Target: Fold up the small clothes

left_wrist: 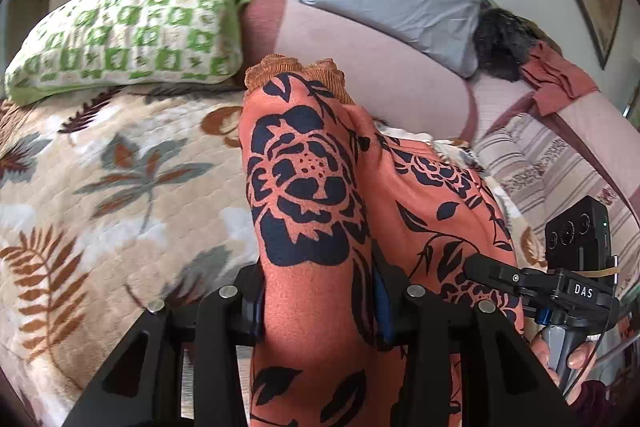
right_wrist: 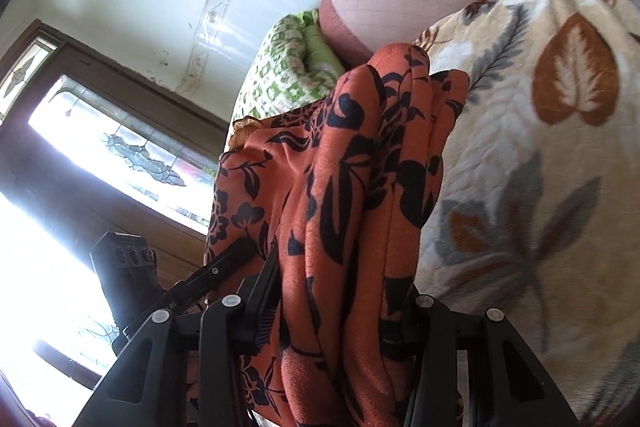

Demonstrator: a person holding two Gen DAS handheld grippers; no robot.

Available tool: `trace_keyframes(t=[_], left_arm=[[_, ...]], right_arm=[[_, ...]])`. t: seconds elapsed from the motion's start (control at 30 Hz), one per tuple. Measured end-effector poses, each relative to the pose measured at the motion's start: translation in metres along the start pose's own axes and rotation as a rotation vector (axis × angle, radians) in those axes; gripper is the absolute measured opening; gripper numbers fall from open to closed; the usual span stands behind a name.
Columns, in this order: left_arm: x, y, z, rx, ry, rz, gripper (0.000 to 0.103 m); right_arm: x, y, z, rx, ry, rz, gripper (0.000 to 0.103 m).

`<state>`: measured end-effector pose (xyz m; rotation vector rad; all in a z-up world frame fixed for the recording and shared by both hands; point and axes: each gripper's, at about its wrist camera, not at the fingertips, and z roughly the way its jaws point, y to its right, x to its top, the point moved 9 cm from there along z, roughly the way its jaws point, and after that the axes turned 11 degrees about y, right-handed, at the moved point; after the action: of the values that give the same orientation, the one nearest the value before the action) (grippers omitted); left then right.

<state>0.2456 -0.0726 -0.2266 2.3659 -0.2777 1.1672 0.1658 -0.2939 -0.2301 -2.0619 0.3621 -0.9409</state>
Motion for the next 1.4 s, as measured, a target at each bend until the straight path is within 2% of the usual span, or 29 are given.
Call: trace_keyframes(t=[0.33, 0.5, 0.7, 0.77, 1.0, 1.27, 1.37, 1.4], left_arm=[[-0.023, -0.059, 0.008, 0.106, -0.066, -0.072, 0.043], [-0.033, -0.074, 0.015, 0.117, -0.11, -0.125, 0.043], [-0.031, -0.071, 0.017, 0.121, -0.12, -0.129, 0.043], [-0.027, -0.069, 0.016, 0.113, -0.109, -0.134, 0.043], [-0.016, -0.073, 0.006, 0.103, -0.074, -0.156, 0.043], [-0.037, -0.087, 0.026, 0.149, -0.155, -0.176, 0.044], [-0.039, -0.09, 0.029, 0.158, -0.161, -0.186, 0.048], [-0.04, -0.093, 0.031, 0.171, -0.168, -0.189, 0.051]], right_arm=[[-0.033, 0.008, 0.063, -0.024, -0.103, 0.07, 0.046], [-0.038, 0.011, 0.078, -0.039, -0.111, 0.073, 0.046], [-0.038, 0.009, 0.083, -0.044, -0.113, 0.081, 0.046], [-0.04, 0.006, 0.065, -0.034, -0.111, 0.09, 0.046], [-0.038, -0.001, 0.056, 0.054, -0.122, 0.208, 0.046], [-0.046, 0.018, 0.067, -0.038, -0.143, 0.181, 0.046], [-0.047, 0.025, 0.068, -0.064, -0.144, 0.168, 0.046], [-0.048, 0.029, 0.069, -0.082, -0.146, 0.168, 0.046]])
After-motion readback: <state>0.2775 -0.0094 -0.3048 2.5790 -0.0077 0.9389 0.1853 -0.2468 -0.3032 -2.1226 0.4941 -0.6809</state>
